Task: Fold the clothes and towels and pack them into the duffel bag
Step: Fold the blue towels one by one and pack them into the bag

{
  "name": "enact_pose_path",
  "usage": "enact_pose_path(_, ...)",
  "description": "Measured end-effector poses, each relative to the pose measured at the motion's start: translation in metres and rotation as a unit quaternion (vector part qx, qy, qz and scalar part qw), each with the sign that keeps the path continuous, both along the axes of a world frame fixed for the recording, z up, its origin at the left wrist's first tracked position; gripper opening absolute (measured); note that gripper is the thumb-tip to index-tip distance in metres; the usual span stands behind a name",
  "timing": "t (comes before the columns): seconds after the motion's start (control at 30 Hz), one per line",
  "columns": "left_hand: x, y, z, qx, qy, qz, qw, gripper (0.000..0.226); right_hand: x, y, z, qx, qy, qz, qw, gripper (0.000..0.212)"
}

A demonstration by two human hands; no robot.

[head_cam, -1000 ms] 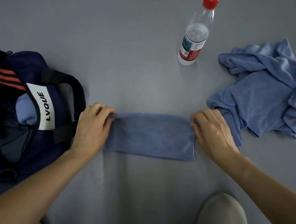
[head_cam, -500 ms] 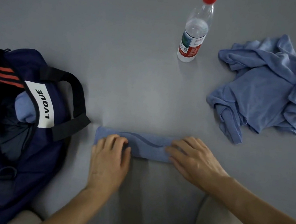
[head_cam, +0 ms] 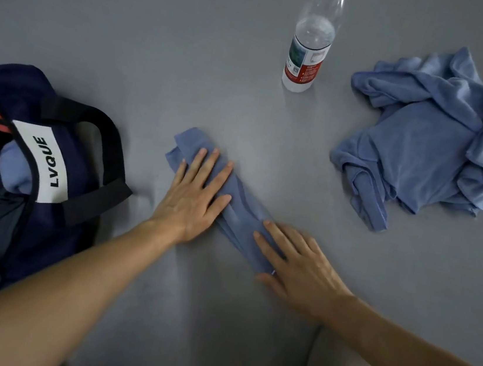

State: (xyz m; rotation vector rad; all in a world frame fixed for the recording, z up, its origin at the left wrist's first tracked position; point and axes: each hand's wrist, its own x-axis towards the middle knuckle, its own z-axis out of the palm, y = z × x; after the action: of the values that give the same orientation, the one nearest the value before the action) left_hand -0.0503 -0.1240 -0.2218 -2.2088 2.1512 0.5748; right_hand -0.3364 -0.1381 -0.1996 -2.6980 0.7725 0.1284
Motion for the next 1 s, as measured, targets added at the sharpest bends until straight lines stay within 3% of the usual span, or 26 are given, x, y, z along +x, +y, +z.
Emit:
enact_pose_path(0.1,0.001,-0.014,0.01,-0.022,-0.02,-0.004,1.0,0.062,0.004,0.019,0.003,0.019,-0.044,0.023,0.999,0.055)
enact_pose_path(0.23,-0.016,-0.002,0.01,-0.054,-0.04,0.02,0.998,0.062,0.009,0.029,-0.006,0.042,-0.063,0.104,0.992,0.08)
enact_pose_path(0.43,-0.014,0.014,-0.001,0.015,-0.002,0.021,1.0,0.066,0.007,0.01,-0.005,-0.034,-0.054,0.165,0.984,0.072)
enact_pose_path(0.53,-0.014,0.011,0.003,0.018,-0.004,0.021,1.0,0.066,0.013,0.007,-0.008,-0.034,-0.091,0.16,0.982,0.054)
enact_pose_path(0.6,-0.018,0.015,0.01,-0.028,0.012,0.021,0.999,0.064,0.02,0.01,-0.009,0.002,-0.135,0.118,0.984,0.034)
enact_pose_path(0.73,-0.035,0.045,0.037,-0.179,0.156,0.049,0.97,0.034,0.034,0.015,-0.003,0.112,-0.158,-0.026,0.981,0.032)
enact_pose_path(0.87,-0.041,0.081,0.065,-0.001,0.306,0.2,0.931,0.054,0.051,0.021,0.006,0.226,-0.191,-0.197,0.935,0.017)
enact_pose_path(1.0,-0.047,0.094,0.057,0.029,0.319,0.224,0.92,0.059,0.072,0.005,0.017,0.317,-0.087,-0.352,0.876,0.039)
